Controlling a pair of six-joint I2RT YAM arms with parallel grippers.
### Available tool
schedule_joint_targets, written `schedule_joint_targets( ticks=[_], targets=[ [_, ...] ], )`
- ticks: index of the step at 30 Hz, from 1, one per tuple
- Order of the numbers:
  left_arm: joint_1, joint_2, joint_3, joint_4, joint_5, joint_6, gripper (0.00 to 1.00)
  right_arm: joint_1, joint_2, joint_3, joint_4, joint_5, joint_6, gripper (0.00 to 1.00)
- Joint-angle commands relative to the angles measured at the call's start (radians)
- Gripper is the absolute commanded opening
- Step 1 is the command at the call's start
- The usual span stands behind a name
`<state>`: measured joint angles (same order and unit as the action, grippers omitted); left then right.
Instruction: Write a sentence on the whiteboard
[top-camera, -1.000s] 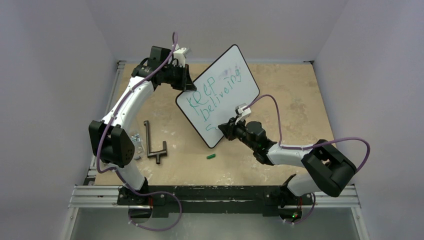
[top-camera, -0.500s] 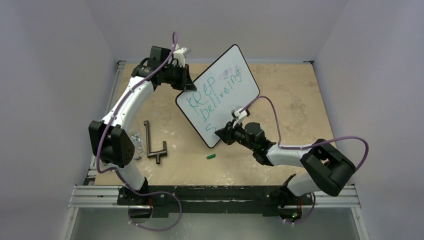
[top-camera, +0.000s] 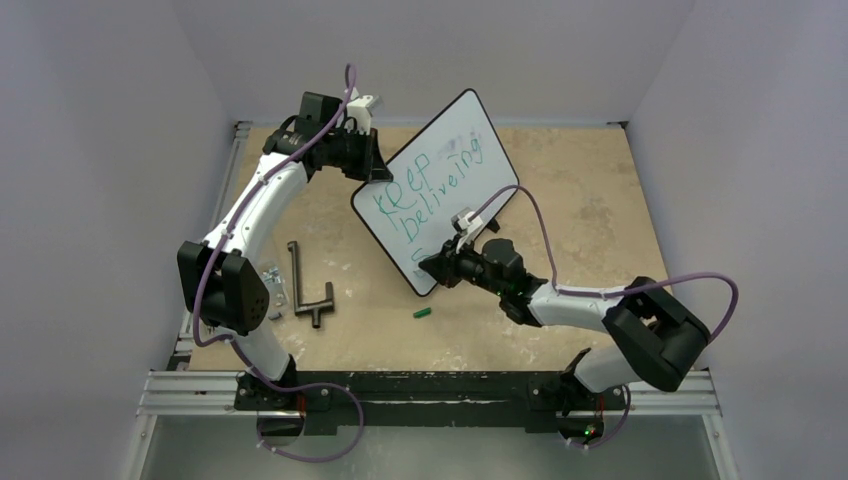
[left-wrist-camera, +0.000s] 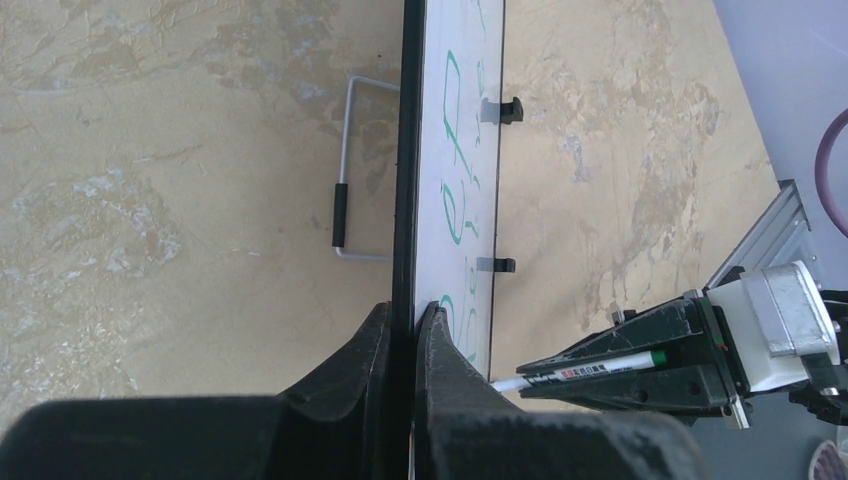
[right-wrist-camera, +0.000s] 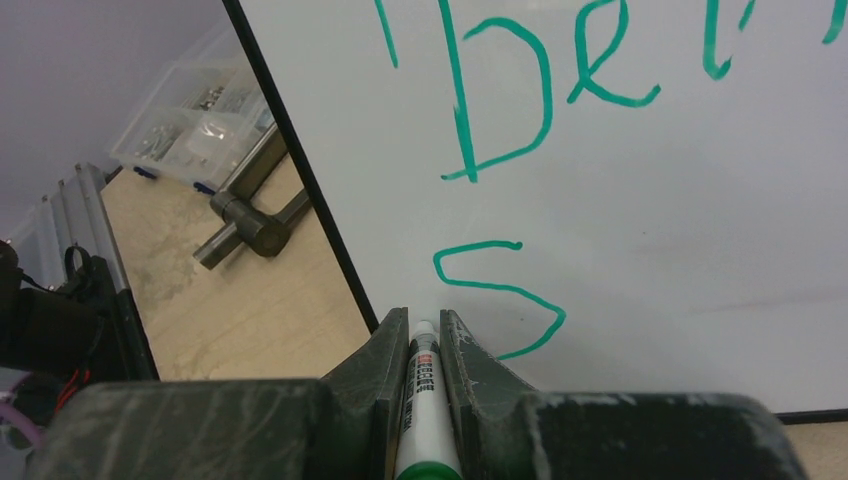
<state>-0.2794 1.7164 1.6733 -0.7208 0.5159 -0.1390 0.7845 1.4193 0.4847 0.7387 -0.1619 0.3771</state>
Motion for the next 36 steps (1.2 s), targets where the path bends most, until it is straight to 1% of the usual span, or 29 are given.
schedule_joint_targets(
  ticks=[1,9,20,27,36],
  targets=[
    [0.036,-0.005,-0.008,-0.063,-0.309,0.084,0.00,0.005,-0.049,0.080,-0.027,-0.005,-0.019,0.00],
    [0.036,-0.006,-0.008,-0.063,-0.310,0.084,0.00,0.003,-0.108,0.118,-0.060,0.043,-0.017,0.00],
    [0.036,-0.013,-0.011,-0.062,-0.314,0.084,0.00,-0.018,-0.129,0.093,-0.119,0.232,-0.063,0.00],
    [0.036,-0.012,-0.012,-0.061,-0.309,0.084,0.00,-0.045,-0.115,0.069,-0.113,0.252,-0.065,0.00],
    [0.034,-0.016,-0.013,-0.061,-0.304,0.081,0.00,-0.049,-0.050,0.072,-0.070,0.236,-0.050,0.00]
  ],
)
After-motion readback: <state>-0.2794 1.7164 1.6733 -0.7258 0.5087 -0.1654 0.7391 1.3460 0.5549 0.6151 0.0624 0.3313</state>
